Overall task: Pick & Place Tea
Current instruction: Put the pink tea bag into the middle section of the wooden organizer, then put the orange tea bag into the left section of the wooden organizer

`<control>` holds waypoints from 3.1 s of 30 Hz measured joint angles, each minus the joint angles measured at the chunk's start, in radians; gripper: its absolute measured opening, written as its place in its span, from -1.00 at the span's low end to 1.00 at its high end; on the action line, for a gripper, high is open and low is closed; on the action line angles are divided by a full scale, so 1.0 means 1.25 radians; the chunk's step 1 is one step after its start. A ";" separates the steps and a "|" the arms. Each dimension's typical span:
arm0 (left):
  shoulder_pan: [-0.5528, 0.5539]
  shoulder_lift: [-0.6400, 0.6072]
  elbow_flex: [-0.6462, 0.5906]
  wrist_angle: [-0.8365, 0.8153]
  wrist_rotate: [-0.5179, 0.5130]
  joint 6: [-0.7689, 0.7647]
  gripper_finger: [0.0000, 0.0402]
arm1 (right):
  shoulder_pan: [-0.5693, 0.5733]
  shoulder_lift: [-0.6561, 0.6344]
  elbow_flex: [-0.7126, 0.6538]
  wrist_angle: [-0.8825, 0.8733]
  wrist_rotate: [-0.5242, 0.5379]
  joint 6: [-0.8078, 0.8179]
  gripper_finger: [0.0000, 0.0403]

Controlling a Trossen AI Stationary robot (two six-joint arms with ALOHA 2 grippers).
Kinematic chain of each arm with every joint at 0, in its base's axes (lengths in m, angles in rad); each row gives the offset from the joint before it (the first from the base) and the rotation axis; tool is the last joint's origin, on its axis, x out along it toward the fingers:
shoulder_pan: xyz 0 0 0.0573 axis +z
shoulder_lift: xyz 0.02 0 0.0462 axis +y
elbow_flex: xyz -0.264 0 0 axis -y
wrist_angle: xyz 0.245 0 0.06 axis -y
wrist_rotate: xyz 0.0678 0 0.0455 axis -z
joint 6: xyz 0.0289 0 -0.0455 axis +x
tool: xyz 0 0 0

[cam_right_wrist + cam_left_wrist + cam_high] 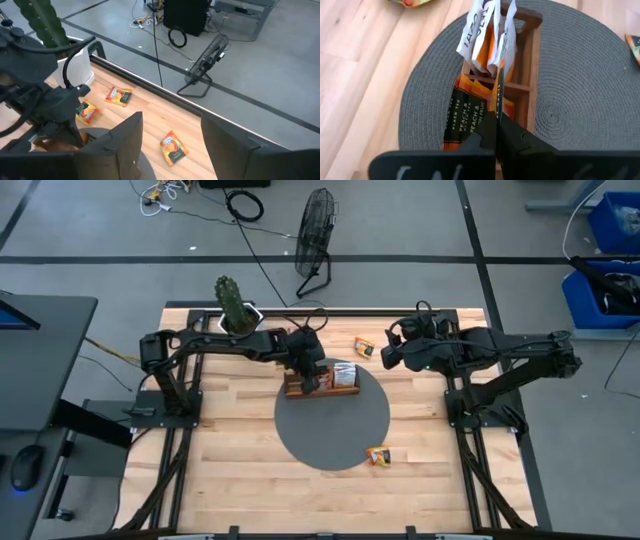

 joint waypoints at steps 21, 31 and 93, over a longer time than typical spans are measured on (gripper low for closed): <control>-0.004 0.047 -0.001 -0.001 0.011 -0.084 -0.83 | -0.002 0.000 0.000 0.000 0.000 0.012 0.03; 0.007 0.042 -0.001 0.001 0.055 -0.116 -0.19 | -0.002 0.000 0.000 -0.001 -0.070 0.012 0.03; -0.217 -0.098 0.000 0.244 0.066 -0.567 -0.15 | 0.597 0.000 -0.637 0.572 -0.358 0.800 -0.98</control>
